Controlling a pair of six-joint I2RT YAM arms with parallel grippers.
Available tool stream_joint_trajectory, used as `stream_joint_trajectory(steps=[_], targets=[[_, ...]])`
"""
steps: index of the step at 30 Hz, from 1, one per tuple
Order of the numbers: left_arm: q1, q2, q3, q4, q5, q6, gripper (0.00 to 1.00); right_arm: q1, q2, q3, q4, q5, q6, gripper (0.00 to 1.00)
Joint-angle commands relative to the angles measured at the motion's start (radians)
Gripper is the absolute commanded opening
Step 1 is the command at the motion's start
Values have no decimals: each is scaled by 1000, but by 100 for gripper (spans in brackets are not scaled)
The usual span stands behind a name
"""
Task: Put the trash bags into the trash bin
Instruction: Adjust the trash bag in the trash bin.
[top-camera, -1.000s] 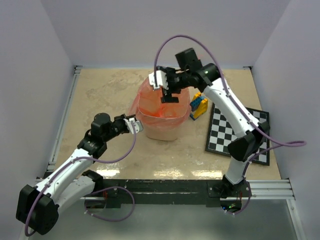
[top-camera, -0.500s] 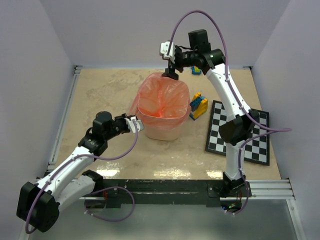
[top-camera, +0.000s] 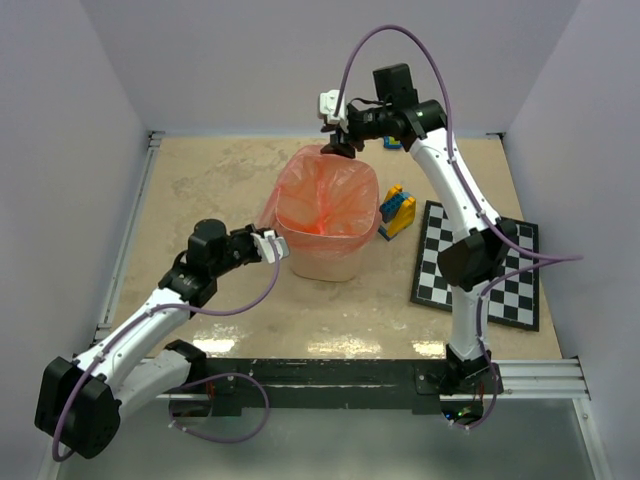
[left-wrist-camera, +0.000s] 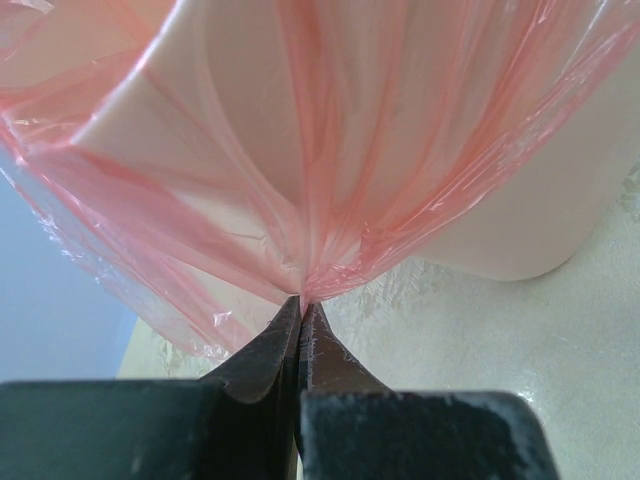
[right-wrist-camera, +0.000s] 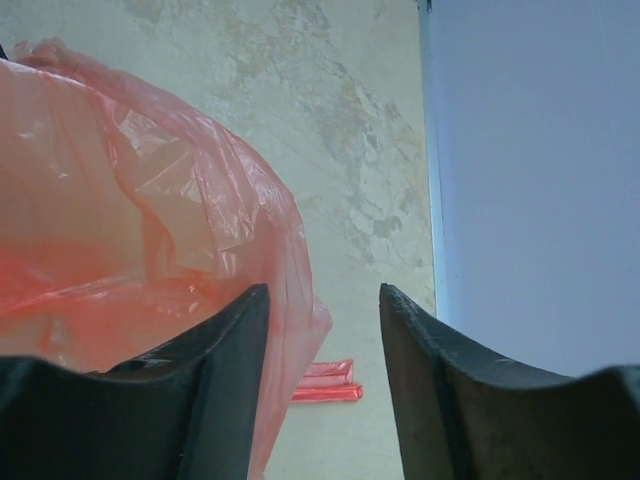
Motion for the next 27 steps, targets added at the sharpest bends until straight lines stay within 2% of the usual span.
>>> stream_joint_trajectory(steps=[1,5,7,9,10,14,19,23,27], targets=[[7,10,47,22,-8,9,0,-1,31,17,65,-42,38,44],[7,21,44,34,-8,6,0,-1,75,41,79,-57,51,36],[7,30,45,46,-10,3,0,1,97,54,82,-66,61,28],[7,39,50,54,-11,1,0,1,106,54,93,-68,72,5],[7,47,51,54,-11,1,0,1,106,40,108,-66,81,0],[7,56,53,53,-11,-1,0,1,112,11,164,-69,113,0],[7,64,36,53,-17,1,0,-1,166,37,110,-86,112,0],[9,67,12,124,-37,-53,0,1,194,34,88,-112,124,0],[9,67,8,183,-36,-137,0,1,184,-1,194,-144,247,0]])
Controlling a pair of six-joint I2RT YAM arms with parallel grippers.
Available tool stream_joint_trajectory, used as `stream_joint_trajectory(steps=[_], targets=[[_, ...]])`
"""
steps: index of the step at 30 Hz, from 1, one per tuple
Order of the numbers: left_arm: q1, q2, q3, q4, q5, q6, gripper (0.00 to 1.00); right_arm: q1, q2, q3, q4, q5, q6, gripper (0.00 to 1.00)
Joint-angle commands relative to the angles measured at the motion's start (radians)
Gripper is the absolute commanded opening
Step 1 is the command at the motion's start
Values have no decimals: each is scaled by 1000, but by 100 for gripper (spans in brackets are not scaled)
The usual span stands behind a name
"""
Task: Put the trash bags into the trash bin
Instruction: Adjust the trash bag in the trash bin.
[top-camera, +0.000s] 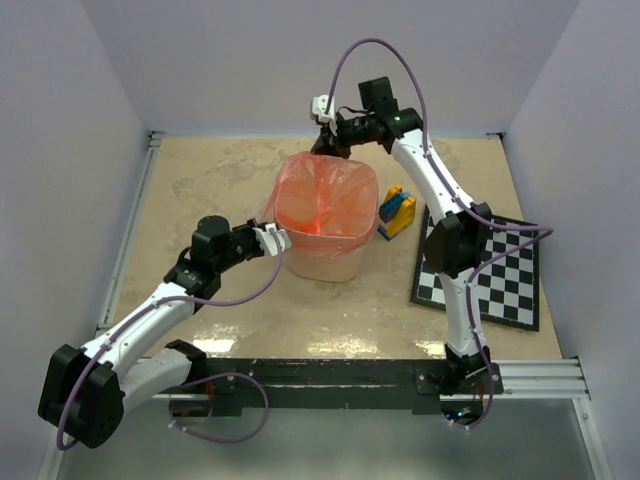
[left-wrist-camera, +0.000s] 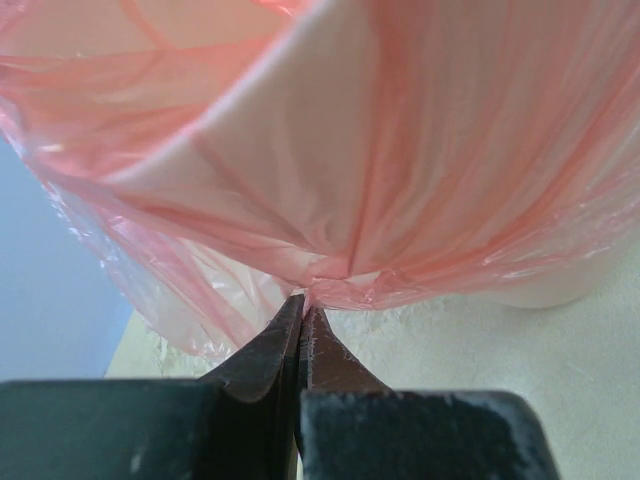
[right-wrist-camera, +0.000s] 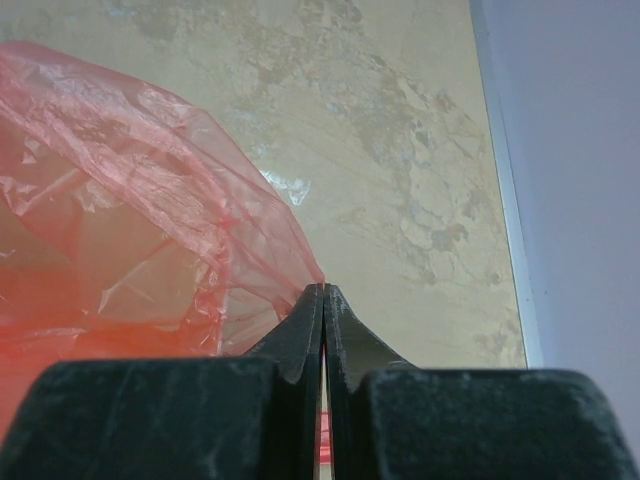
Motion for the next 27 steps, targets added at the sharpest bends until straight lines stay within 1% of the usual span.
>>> stream_joint_trajectory(steps=[1,3,5,10,13,15,16,17,18,19,20,21,22,24,26,27], targets=[[9,12,4,113,-8,-115,0,5,4,-29,94,-67,137,0],[10,32,7,117,-15,-172,0,5,2,-46,138,-68,175,0],[10,38,4,113,5,-213,0,6,19,-41,137,-61,189,0],[12,38,-20,146,55,-383,0,9,57,-31,94,-15,213,0],[16,35,-56,160,77,-451,0,12,83,-27,61,40,239,0],[21,21,-67,159,80,-505,0,11,97,-17,36,53,260,0],[22,9,-68,153,103,-522,0,11,102,-8,21,54,260,0],[24,0,-62,131,124,-525,5,11,100,3,11,54,260,0],[25,-14,-41,96,135,-523,18,9,97,9,14,56,272,8],[29,-29,-18,40,144,-514,29,8,87,11,30,60,293,14],[32,-49,22,-14,155,-491,36,6,64,3,54,60,316,16],[39,-74,54,-78,166,-464,45,3,30,-14,83,62,335,20],[44,-94,80,-155,172,-433,49,0,1,-38,127,71,365,25],[50,-137,139,-259,178,-398,57,-6,-65,-101,223,99,422,30],[58,-160,203,-374,201,-352,59,-6,-120,-150,296,167,462,37],[59,-164,234,-402,201,-336,60,-6,-137,-161,313,185,465,40]])
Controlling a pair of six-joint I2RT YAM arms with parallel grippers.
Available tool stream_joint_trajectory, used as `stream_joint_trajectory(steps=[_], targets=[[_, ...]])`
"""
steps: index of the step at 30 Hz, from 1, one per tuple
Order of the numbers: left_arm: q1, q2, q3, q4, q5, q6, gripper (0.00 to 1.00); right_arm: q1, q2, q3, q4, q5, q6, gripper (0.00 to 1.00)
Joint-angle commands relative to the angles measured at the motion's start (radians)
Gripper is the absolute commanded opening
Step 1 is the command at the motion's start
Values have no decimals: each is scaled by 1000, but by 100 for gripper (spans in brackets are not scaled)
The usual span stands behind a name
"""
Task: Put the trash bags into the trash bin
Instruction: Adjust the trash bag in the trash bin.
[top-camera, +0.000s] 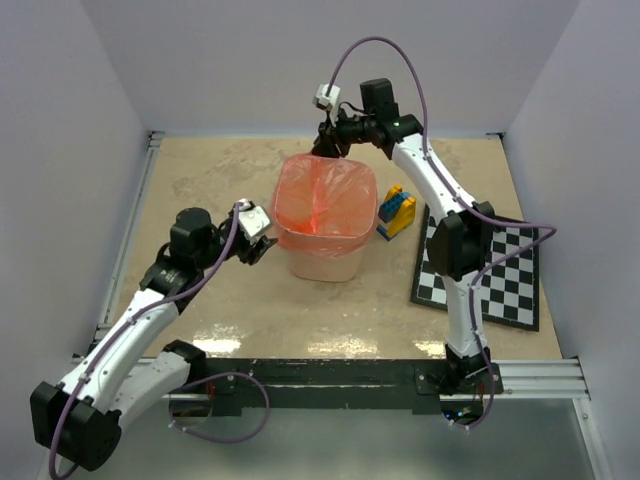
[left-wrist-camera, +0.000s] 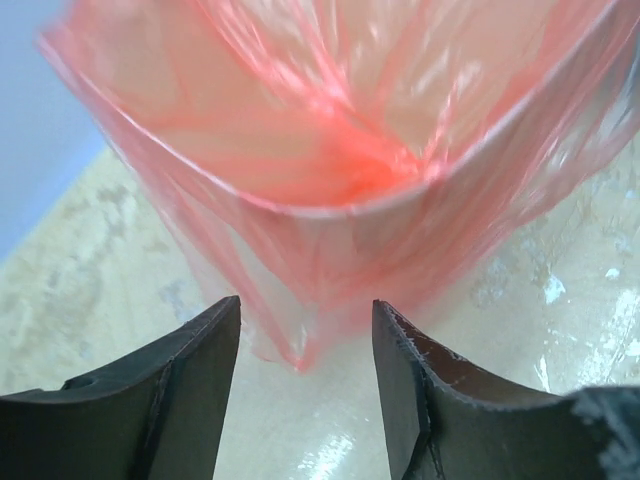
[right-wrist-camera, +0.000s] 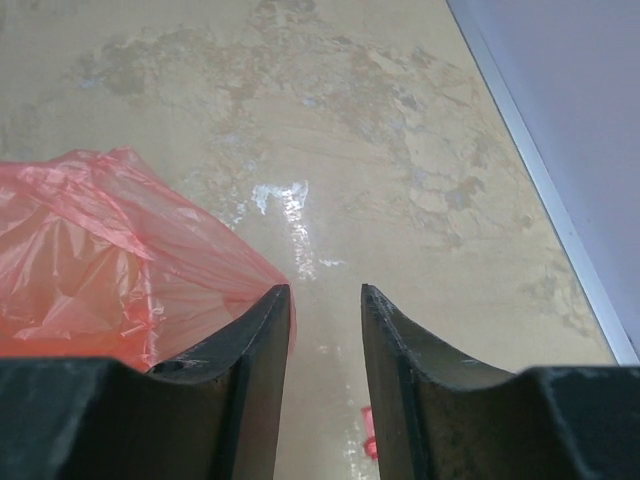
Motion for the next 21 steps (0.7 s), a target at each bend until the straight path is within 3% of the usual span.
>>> stream_joint_trajectory(steps=[1,6,12,15,21], targets=[[20,-56,183,-230,60,88,60,-6,-134,-72,146,134,99,41],[61,29,338,-183,71,71,61,-27,-223,-152,270,199,148,46],[69,302,551,-38,100,-18,60,-29,-317,-236,348,243,160,55],[64,402,613,51,117,-52,60,-27,-358,-290,375,288,153,56],[61,560,719,61,71,-52,55,-29,-407,-371,382,276,143,56]])
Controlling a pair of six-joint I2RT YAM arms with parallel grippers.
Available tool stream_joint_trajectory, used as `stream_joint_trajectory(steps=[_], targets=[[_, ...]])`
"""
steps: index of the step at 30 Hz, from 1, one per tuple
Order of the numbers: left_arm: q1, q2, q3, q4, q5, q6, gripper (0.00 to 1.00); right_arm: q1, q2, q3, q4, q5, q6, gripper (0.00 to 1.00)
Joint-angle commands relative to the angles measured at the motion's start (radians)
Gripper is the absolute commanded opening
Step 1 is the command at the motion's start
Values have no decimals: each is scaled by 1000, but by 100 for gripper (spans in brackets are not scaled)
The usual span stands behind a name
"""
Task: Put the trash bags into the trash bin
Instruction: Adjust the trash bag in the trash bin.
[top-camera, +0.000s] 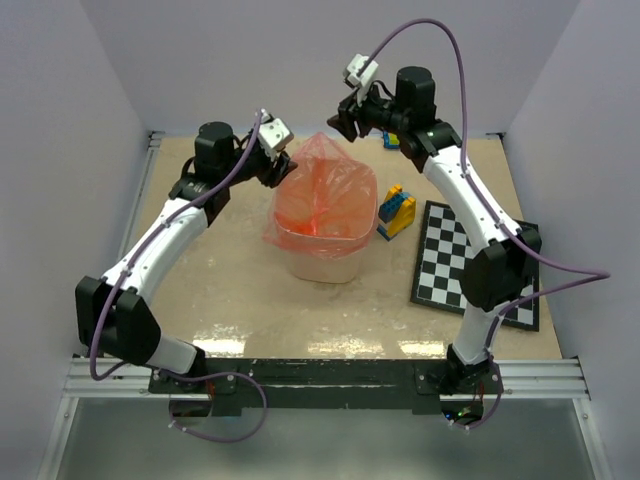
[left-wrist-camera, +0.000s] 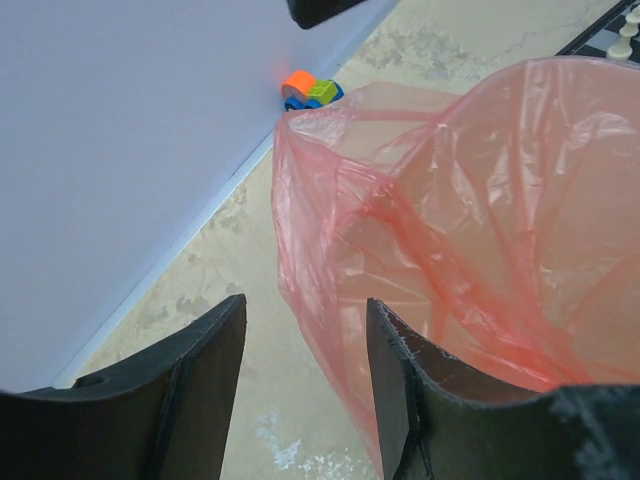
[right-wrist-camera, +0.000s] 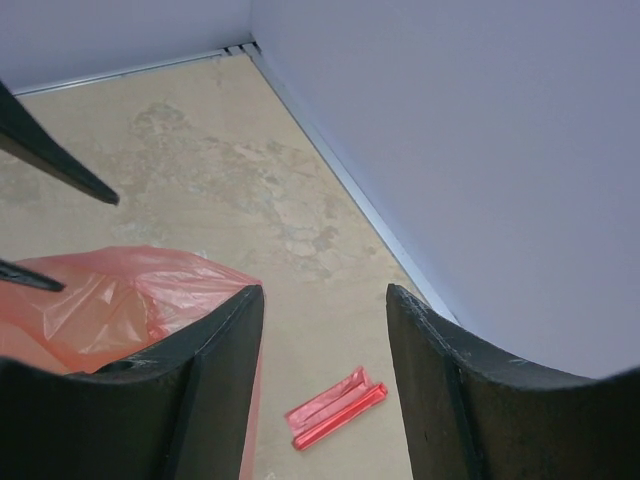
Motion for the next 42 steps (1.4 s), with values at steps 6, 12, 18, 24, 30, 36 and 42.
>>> stream_joint_trajectory(steps=[6,12,18,24,30,36,42], targets=[[1,80,114,129,10,-76,33,-3,-88,-116,54,16,15,55],[9,104,121,142,13,-102,10,-3,-120,-188,47,-7,-3,54],[18,146,122,139,18,-75,0,-3,-99,-191,55,-38,-5,53],[42,123,145,170,58,-131,31,-3,-59,-144,37,-113,-22,53],[49,71,131,136,129,-84,49,-3,1,-104,41,-147,-12,47],[9,130,185,37,179,-17,52,-4,62,-30,44,-171,12,24],[6,221,258,14,67,11,42,-3,105,14,21,-191,3,9]])
